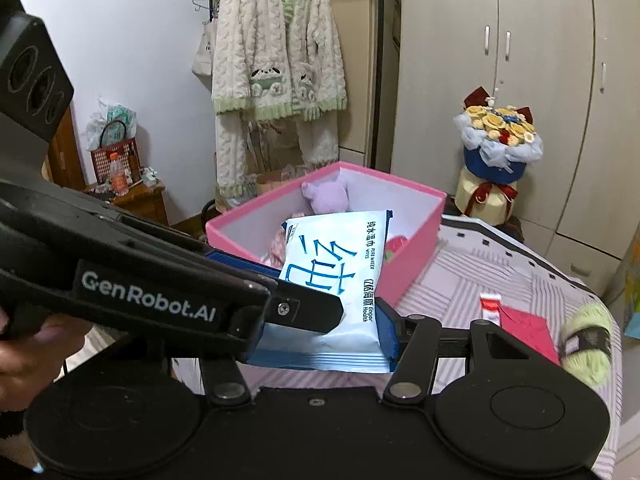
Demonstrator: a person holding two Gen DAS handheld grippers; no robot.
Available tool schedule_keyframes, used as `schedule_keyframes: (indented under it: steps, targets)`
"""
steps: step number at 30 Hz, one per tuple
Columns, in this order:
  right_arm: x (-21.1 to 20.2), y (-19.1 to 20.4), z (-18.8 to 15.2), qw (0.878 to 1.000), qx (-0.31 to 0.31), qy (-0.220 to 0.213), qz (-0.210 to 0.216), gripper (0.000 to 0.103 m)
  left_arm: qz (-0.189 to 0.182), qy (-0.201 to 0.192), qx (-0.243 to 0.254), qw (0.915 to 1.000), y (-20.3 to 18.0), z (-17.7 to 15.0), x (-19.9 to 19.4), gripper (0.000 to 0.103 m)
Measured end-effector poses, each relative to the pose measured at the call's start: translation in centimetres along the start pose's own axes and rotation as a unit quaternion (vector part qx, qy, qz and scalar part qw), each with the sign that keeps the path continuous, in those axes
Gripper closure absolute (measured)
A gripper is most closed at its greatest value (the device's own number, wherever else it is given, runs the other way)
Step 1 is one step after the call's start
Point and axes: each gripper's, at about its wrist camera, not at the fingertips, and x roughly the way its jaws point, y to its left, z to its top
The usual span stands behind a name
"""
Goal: Organize soft objects
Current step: 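Lower the wipes pack into the box and open the left tool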
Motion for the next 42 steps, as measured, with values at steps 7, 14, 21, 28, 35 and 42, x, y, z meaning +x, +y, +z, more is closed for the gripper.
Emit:
schedule_keyframes:
  steps: [7, 14, 21, 28, 35, 42]
  targets:
    - [3.6, -1.1, 1.9, 1.0, 0.024, -0.009, 0.017, 0.041, 0.002, -0.006, -0.031, 0.9995, 3.5, 2.7, 2.5, 0.064]
    - [6.7, -1.9, 2.8, 0.999, 0.023, -0.008, 0.02, 0.042, 0.007, -0.009, -0.049, 0.9987, 5.8, 4.1, 4.8, 0.064]
    - [11.6, -4.3, 5.1, 0.998, 0.047, 0.005, 0.035, 0.042, 0.033, 0.0, -0.061, 0.9976, 8.2, 7.4, 8.3, 0.064]
    - [17.3, -6.9, 6.8, 0.994, 0.084, 0.036, 0.052, 0.042, 0.056, 0.02, -0.085, 0.9946, 11.1, 10.0, 12.3, 0.064]
    - [20.1, -8.6, 6.1, 0.987, 0.112, 0.079, 0.084, 0.039, 0.061, 0.046, -0.105, 0.9916, 12.5, 9.7, 14.6, 0.064]
    - [19.3, -7.8, 6.4, 0.994, 0.073, 0.059, 0.055, 0.031, 0.092, 0.013, -0.088, 0.9918, 11.8, 9.8, 13.2, 0.058]
